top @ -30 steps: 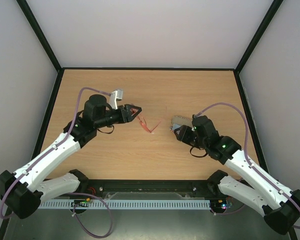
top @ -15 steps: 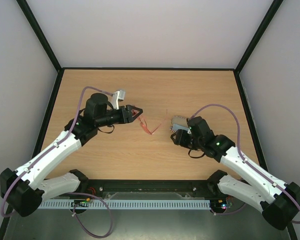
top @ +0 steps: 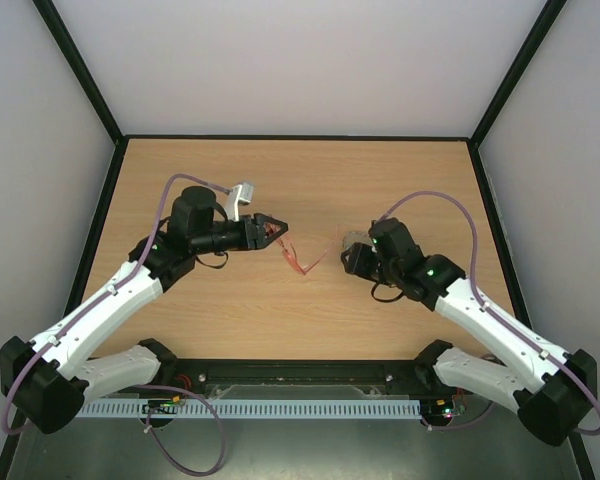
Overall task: Organize the sunglasses
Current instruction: Fold the sunglasses.
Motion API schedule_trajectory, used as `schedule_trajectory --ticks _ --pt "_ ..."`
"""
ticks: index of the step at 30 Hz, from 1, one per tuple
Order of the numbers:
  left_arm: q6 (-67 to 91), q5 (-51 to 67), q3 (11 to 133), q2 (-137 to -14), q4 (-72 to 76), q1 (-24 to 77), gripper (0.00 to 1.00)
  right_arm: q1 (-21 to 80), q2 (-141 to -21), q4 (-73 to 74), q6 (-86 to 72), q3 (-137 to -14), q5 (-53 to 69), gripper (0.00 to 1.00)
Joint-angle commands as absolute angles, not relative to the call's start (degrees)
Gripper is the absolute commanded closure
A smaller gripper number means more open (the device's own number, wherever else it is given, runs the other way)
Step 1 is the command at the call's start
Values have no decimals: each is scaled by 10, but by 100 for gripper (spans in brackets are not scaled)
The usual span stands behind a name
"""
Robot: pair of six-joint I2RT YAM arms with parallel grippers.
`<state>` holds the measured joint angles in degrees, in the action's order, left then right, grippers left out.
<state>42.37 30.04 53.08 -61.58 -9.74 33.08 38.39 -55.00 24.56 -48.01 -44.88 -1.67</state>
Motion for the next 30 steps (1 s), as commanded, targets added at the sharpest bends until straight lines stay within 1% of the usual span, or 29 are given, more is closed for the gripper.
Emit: schedule_trajectory --ticks 1,8,18,26,28,30 --pt "428 329 521 -608 -71 329 47 386 -583 252 -469 -486 -36 48" --pt "436 343 506 -617 -47 338 48 386 -629 219 -469 -531 -31 51" --pt "455 344 490 -654 7 366 49 391 -683 182 -463 -587 41 56" --pt "455 334 490 -672 24 376 49 401 -690 184 -450 -583 51 58" --pt "454 332 490 -674 22 376 51 400 -679 190 -447 -573 39 57" --pt "452 327 487 -676 20 376 54 400 -666 194 -447 -554 29 57"
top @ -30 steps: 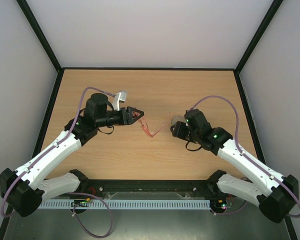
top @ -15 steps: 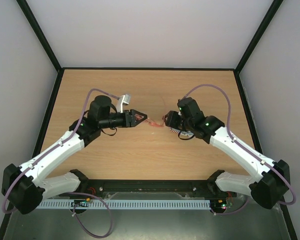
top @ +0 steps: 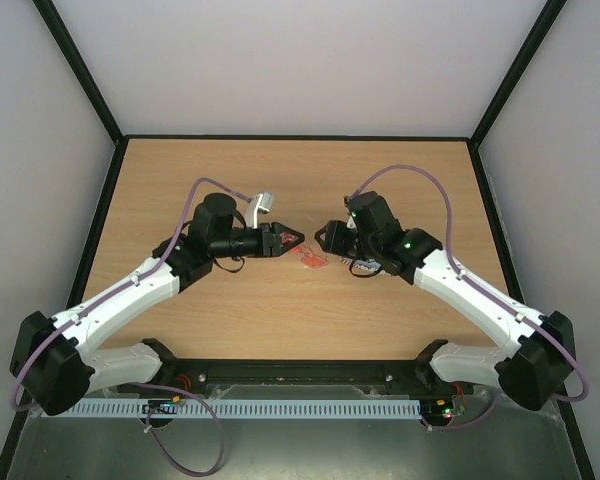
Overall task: Organize the sunglasses
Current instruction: Fold the sunglasses.
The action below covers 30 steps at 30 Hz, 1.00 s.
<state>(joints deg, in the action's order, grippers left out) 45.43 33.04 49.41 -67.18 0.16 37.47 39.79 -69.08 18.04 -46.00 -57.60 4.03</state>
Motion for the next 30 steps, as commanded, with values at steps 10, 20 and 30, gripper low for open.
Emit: schedule_trajectory --ticks 10,20,30 --pt "454 321 434 -686 45 376 60 399 -634 204 -448 -490 -20 56" --pt "421 374 456 -647 3 374 60 322 -635 177 -423 -478 132 43" --pt "389 449 481 -608 -29 368 59 318 -660 53 -478 -454 299 31"
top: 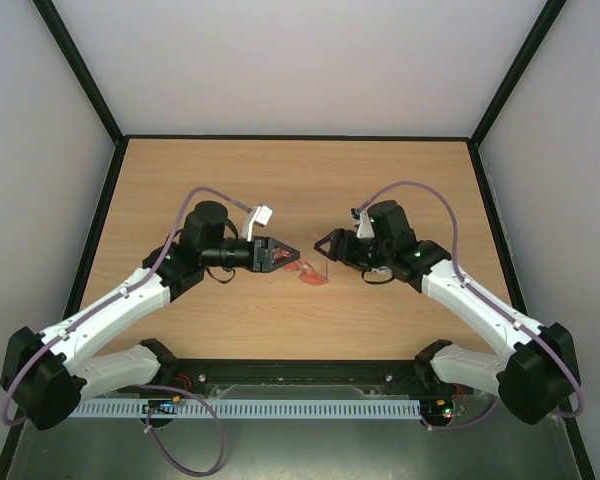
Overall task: Organize the sunglasses
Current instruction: Fold the sunglasses.
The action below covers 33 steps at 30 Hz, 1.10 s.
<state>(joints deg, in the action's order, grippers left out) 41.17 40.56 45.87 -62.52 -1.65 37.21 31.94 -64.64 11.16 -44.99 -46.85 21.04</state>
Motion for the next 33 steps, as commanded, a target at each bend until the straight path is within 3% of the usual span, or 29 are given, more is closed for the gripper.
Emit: schedule_trajectory --ticks 1,17,19,21,23,25,30,33 --pt "387 450 482 -606 -30 368 59 318 -665 48 -482 -455 313 31" --pt "384 452 486 -626 -22 362 59 320 -627 126 -468 -416 358 52" --pt "383 452 486 -629 -21 361 59 320 -615 130 -471 -404 358 61" --pt "383 450 487 -633 -20 360 59 320 -606 126 -479 -396 358 81" --pt "383 448 488 -637 -20 361 58 320 -600 119 -486 -392 357 94" --pt "383 441 489 -640 -20 360 53 320 -598 111 -493 -393 353 98" --pt "376 401 510 -650 -48 359 25 320 -596 117 -509 -414 308 99" --pt "373 345 534 -658 -78 355 18 320 -598 128 -522 -431 262 99"
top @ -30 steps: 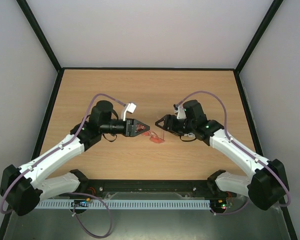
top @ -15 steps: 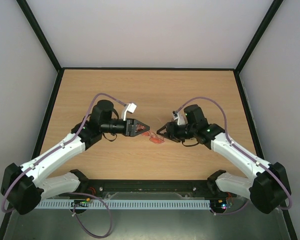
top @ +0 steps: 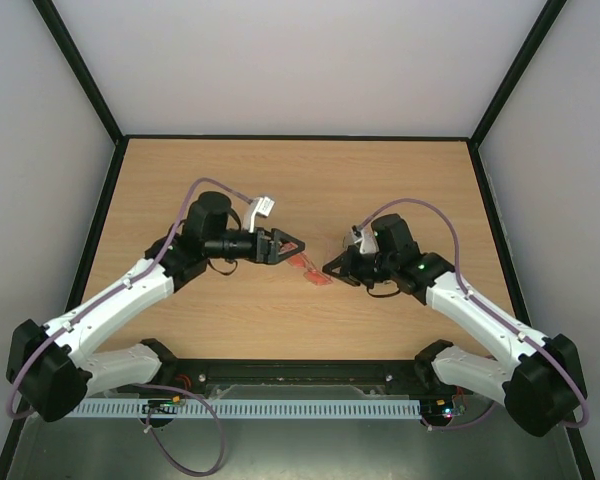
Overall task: Organize the sunglasses
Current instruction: Fold the sunglasses.
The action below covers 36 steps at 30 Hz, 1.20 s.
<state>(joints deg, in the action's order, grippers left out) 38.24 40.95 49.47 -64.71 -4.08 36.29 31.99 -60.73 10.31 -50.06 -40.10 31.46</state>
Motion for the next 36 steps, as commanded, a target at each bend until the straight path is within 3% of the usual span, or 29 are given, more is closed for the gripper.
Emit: schedule_trajectory --ticks 1,5,19,36 --pt "376 307 545 -658 -94 353 14 320 -600 139 -524 -439 239 99" --pt "405 208 580 -659 -120 355 1 320 -608 157 -559 -469 151 99" --pt "518 -31 549 -650 -47 426 0 328 -714 226 -665 -616 34 99" --pt "560 -15 538 -702 26 425 0 399 -753 181 -695 -611 47 99"
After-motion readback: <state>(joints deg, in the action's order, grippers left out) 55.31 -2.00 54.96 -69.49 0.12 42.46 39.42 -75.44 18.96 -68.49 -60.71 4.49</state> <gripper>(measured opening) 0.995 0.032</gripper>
